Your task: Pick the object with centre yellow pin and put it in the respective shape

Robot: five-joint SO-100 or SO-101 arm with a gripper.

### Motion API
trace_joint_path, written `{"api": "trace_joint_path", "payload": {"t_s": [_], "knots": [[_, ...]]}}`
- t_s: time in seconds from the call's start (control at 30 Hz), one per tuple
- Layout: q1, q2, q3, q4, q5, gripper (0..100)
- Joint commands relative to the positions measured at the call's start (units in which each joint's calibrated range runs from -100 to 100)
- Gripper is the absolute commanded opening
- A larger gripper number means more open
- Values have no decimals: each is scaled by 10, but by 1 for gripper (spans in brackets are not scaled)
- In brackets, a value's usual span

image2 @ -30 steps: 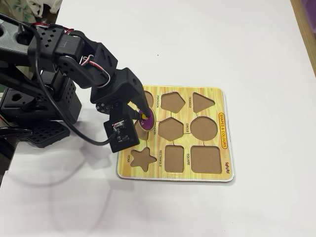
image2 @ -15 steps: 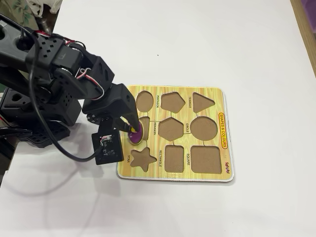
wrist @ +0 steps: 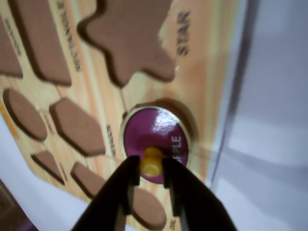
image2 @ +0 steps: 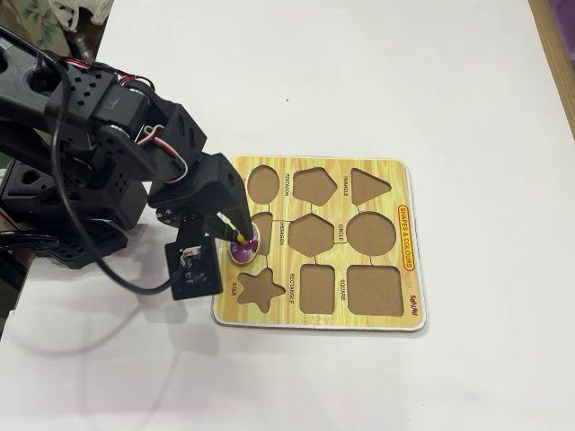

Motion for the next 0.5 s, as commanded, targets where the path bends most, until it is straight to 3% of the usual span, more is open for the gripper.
{"api": "trace_joint_path", "payload": {"t_s": [0.0,0.47], "knots": [[-73,-7,-49,-2,-7,1],[-314,-6,-80,-3,-7,1]]}}
